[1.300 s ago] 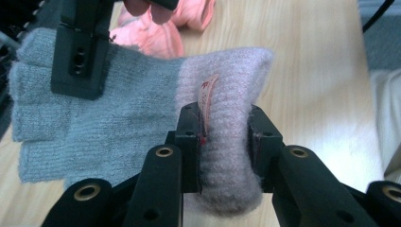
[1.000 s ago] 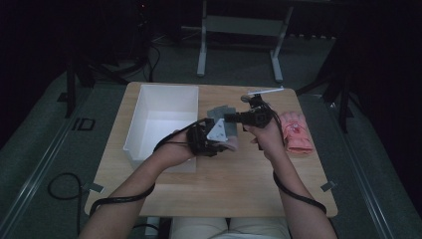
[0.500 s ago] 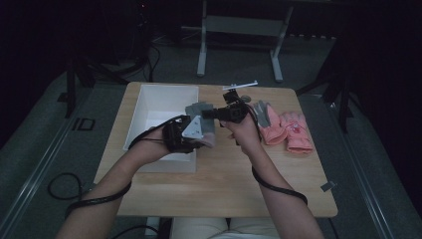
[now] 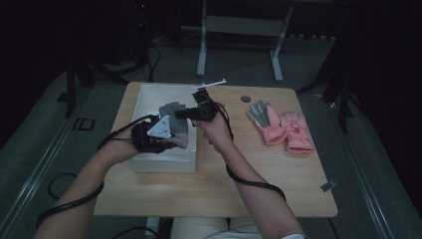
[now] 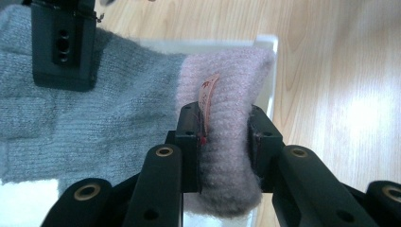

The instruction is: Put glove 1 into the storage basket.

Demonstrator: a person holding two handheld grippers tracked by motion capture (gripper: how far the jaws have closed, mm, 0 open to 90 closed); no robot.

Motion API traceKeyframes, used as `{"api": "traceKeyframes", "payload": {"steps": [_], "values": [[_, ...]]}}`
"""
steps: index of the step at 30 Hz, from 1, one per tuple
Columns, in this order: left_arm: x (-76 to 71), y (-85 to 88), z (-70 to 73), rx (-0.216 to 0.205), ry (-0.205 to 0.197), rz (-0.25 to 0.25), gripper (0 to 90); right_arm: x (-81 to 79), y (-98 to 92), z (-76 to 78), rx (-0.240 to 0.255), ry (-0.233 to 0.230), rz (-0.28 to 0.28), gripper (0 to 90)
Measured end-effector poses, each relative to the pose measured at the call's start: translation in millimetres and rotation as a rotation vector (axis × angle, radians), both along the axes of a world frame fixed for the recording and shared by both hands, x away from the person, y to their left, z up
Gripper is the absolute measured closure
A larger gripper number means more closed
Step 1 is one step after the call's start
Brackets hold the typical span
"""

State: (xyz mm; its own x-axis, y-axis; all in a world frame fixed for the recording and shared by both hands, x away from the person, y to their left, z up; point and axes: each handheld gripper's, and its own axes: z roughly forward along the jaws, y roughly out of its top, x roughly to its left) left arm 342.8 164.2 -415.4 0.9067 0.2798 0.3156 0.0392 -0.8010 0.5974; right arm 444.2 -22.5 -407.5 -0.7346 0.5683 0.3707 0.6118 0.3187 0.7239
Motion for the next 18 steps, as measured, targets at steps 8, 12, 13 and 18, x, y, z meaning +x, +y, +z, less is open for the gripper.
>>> {"api": "traceKeyframes", "payload": {"steps": [8, 12, 13, 18], "values": [[14.9, 3.6, -24.0, 0.058, 0.029, 0.004, 71.0, 11.9, 19.8, -20.6, -0.068, 0.034, -0.012, 73.9], [23.5, -2.3, -35.5, 0.128, 0.034, 0.016, 71.0, 21.7, 22.6, -32.1, -0.110, 0.059, -0.020, 73.7], [26.7, -7.4, -40.2, 0.207, 0.013, 0.014, 71.0, 24.1, 24.0, -34.9, -0.119, 0.066, -0.029, 73.7], [33.9, -23.1, -46.5, 0.303, 0.011, 0.016, 71.0, 27.3, 30.8, -34.5, -0.167, 0.056, -0.029, 73.5]]}}
